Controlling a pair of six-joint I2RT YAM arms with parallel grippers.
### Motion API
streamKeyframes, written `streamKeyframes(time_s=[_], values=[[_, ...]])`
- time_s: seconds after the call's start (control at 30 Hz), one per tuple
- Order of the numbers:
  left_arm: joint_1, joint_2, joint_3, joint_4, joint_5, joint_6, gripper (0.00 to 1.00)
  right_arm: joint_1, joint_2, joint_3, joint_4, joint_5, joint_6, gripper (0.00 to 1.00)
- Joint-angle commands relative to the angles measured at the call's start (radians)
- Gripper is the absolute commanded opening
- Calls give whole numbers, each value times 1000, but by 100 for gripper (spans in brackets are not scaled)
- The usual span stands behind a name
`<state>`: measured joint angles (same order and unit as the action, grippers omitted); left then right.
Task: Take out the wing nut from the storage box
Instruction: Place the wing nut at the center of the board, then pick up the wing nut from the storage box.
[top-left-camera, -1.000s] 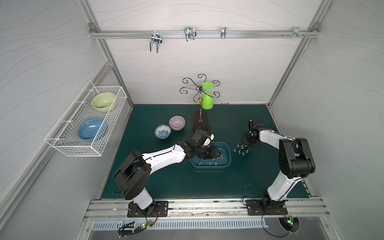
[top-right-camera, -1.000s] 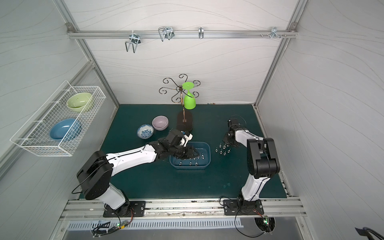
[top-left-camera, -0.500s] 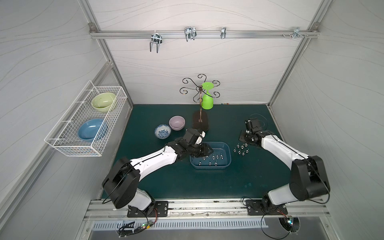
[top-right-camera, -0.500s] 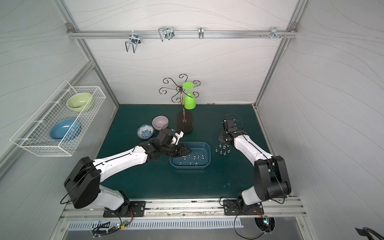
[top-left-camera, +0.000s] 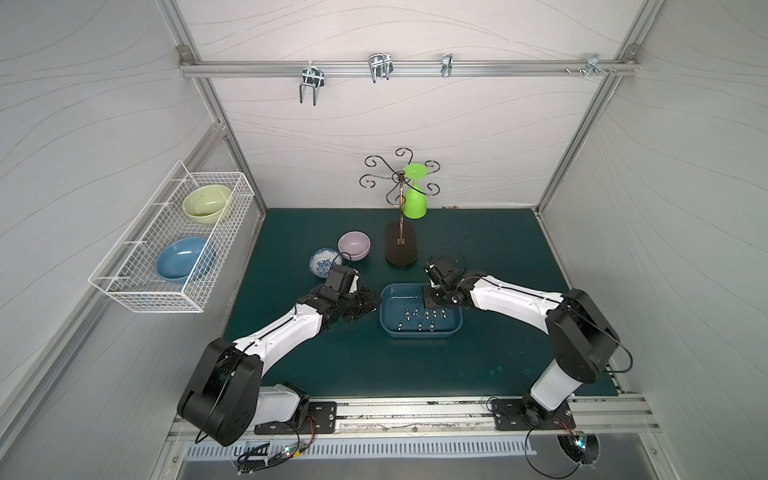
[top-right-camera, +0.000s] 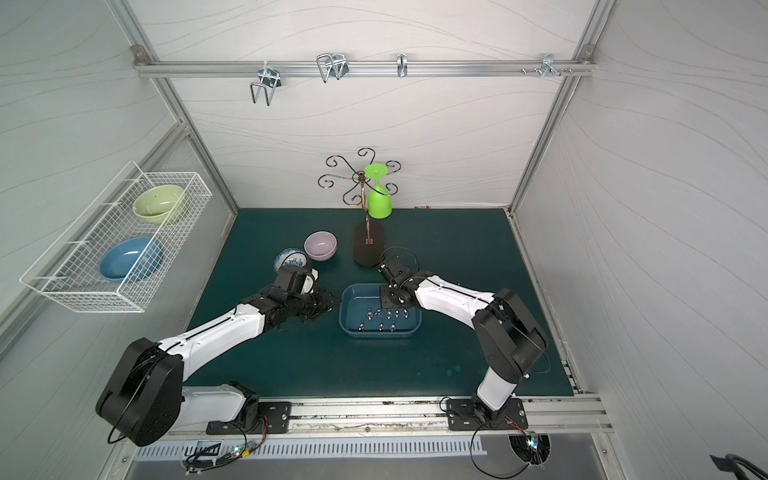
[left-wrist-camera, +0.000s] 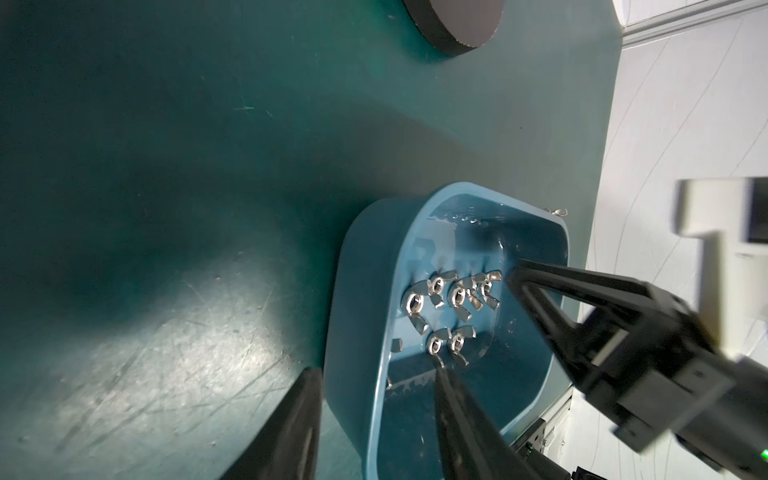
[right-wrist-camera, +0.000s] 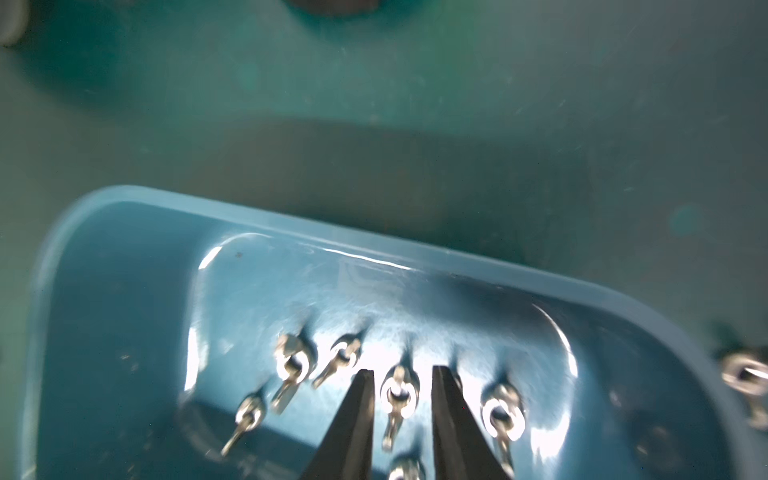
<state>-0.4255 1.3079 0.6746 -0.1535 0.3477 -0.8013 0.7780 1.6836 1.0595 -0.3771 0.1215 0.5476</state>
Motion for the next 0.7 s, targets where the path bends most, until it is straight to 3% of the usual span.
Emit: streamKeyframes(time_s=[0.0, 0.67], values=[[4, -4, 12, 25, 2, 1, 48, 18, 13, 40, 18, -36, 18, 27], [4, 2, -3, 47, 14, 1, 48, 69, 135, 98, -53, -22, 29, 29]])
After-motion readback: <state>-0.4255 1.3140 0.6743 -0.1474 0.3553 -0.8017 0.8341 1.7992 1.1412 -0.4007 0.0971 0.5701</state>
